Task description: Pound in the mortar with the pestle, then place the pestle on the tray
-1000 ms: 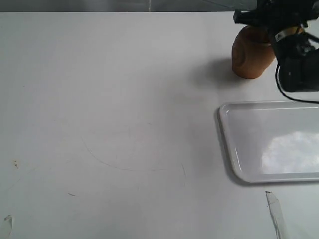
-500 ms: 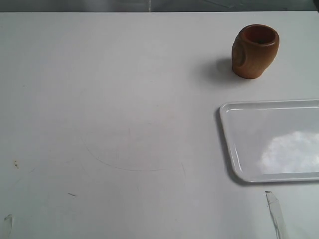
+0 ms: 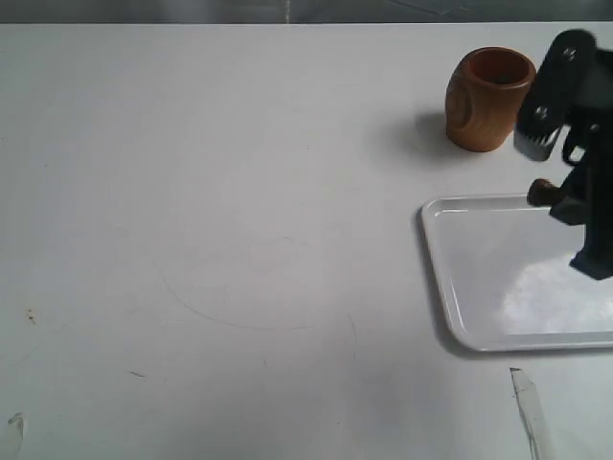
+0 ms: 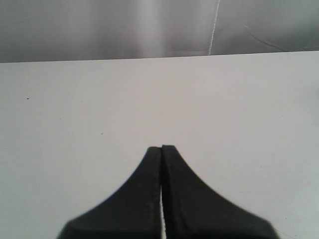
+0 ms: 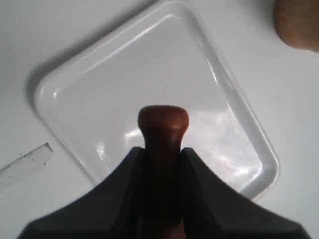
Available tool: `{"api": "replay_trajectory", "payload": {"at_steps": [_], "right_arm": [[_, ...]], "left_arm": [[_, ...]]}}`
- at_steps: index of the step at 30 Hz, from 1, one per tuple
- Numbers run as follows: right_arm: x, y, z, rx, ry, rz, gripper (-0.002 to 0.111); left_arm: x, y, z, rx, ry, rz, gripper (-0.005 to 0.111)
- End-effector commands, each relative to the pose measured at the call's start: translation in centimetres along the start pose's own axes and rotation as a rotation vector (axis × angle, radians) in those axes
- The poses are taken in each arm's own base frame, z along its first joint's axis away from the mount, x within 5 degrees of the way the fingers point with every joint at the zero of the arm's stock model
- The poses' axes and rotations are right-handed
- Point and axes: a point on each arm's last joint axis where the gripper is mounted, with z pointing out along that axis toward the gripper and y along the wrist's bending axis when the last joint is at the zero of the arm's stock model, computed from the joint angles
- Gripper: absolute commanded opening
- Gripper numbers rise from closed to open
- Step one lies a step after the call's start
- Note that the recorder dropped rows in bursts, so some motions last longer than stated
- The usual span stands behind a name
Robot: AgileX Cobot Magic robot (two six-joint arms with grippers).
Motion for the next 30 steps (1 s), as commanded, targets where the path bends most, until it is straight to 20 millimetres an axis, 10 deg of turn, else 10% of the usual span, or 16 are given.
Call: {"api": "replay_trajectory", "payload": {"at_steps": [1, 12, 18, 21, 24, 27, 30], "right_arm": [[0.1, 1.7, 3.8, -0.005, 0.027, -0.185, 0.000], [0.8, 1.4, 6.8, 0.100, 0.075, -0.121, 0.006], [0.9, 0.7, 6.7, 0.180, 0.090, -0.064, 0.067], [1.5, -1.3, 6.0, 0.413, 0.145, 0.055, 0.060], [2.8, -3.7, 3.3, 0.802, 0.135, 0.364, 0.027], [3.2, -4.0, 0.3, 0.908, -0.083, 0.604, 0.000], [3.1, -2.5, -3.5, 0.806, -0.563, 0.706, 0.000]], "left_arm": [[0.0, -0.1, 0.0, 0.008, -0.007, -0.012, 0.000], [0.0, -0.1, 0.0, 0.008, -0.007, -0.012, 0.000], [0.0, -0.1, 0.0, 0.008, -0.007, -0.012, 0.000], [0.0, -0.1, 0.0, 0.008, -0.007, -0.012, 0.000], [0.0, -0.1, 0.0, 0.008, -0.007, -0.012, 0.000], [0.0, -0.1, 0.0, 0.008, -0.007, -0.012, 0.000], [0.0, -0.1, 0.0, 0.008, -0.007, -0.012, 0.000]]}}
